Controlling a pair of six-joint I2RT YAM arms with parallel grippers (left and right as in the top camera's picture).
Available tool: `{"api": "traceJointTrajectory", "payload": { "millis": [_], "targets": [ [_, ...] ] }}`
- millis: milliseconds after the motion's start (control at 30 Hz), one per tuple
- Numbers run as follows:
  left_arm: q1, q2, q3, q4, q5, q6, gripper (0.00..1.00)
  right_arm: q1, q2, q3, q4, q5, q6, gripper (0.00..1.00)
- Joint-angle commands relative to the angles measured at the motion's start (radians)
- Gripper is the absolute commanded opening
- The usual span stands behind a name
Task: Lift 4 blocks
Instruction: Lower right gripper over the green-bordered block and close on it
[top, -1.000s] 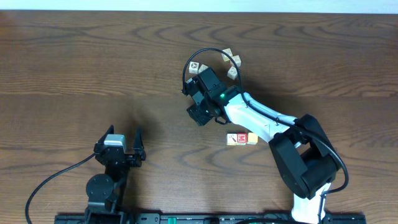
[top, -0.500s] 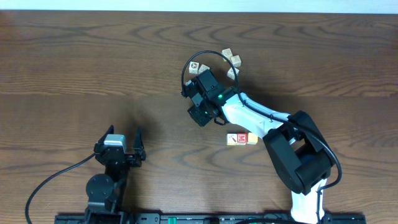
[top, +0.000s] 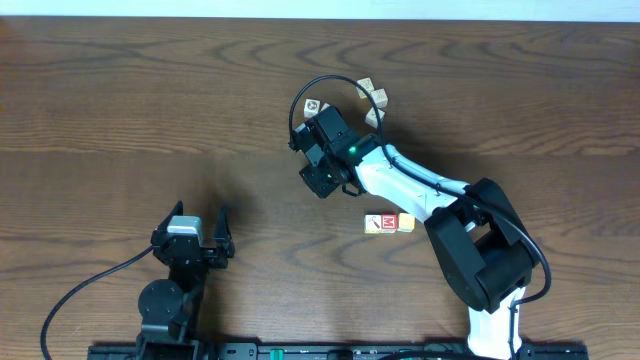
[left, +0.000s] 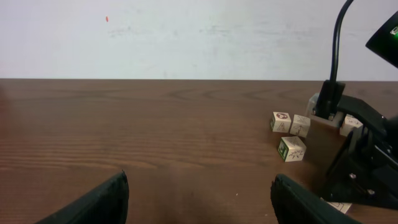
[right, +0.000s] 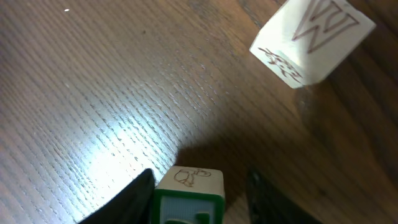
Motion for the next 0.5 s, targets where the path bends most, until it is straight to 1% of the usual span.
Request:
{"api": "traceJointTrajectory", "payload": {
  "millis": [0,133,333,467],
  "targets": [
    [-0.002,-0.004,-0.012,-0.044,-0.016,-0.005,0.73,0.022,0.006,0.026,-0.019,0.025,-0.007,0.43],
    [-0.002,-0.004,-0.012,-0.044,-0.015,-0.005,0.73,0.023,0.006,0.026,-0.047,0.033,-0.007,0.4],
    [-0.002,-0.004,-0.012,-0.044,-0.016,-0.005,0.73,0.031,0.006,0.026,-0.064,0.051,-0.007,0.4],
    [-0.002,-0.004,-0.012,-0.044,-0.016,-0.005,0.73,0.032,0.006,0.027,-0.064,0.064,-0.007,0.36]
  ]
}}
